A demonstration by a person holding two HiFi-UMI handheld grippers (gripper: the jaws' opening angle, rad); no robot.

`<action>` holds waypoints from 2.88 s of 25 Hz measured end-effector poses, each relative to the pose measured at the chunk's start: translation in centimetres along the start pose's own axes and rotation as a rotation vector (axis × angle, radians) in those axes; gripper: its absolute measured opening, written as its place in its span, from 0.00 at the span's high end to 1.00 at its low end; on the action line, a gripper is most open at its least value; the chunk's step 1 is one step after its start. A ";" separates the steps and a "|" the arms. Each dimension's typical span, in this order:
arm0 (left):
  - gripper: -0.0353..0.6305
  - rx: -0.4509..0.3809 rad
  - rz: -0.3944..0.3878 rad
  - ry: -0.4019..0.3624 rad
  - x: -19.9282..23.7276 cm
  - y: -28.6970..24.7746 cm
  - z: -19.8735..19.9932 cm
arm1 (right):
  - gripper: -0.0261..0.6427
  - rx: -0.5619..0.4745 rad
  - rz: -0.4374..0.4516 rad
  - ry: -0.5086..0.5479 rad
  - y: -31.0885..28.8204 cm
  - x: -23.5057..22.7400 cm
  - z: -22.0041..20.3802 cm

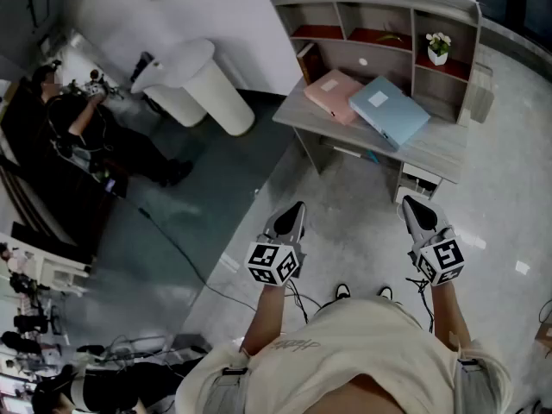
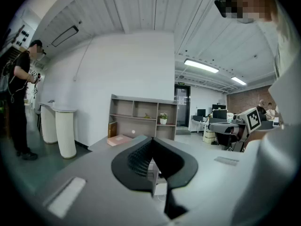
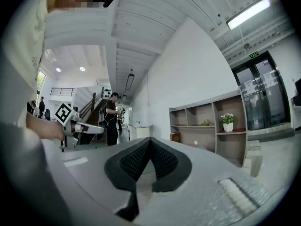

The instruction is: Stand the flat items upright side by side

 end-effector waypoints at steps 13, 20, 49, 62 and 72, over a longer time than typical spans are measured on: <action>0.92 -0.055 -0.014 0.100 -2.5 0.9 -2.0 | 0.96 -0.003 0.038 0.010 1.0 1.4 -0.1; 0.74 -0.076 -0.049 0.112 -2.0 1.3 -2.3 | 0.71 0.020 0.028 0.018 0.8 2.9 -0.3; 0.67 -0.058 -0.217 0.103 6.3 2.2 -3.9 | 0.64 0.136 -0.122 0.006 -3.7 9.2 -3.9; 0.67 0.054 -0.204 0.072 9.3 -4.0 -4.2 | 0.64 0.167 -0.024 -0.033 -14.0 6.0 -5.2; 0.68 0.074 -0.184 0.097 14.8 -15.5 -1.3 | 0.64 0.171 -0.008 -0.026 -22.9 -3.0 -6.0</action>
Point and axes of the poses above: the fingertips, and each gripper's own axes: y backward along the fingers, x to its left, z out of its top, the point moved 5 cm from there along y, backward along the fingers, and after that the axes turned 5 degrees about -z, right-handed, at the moved point
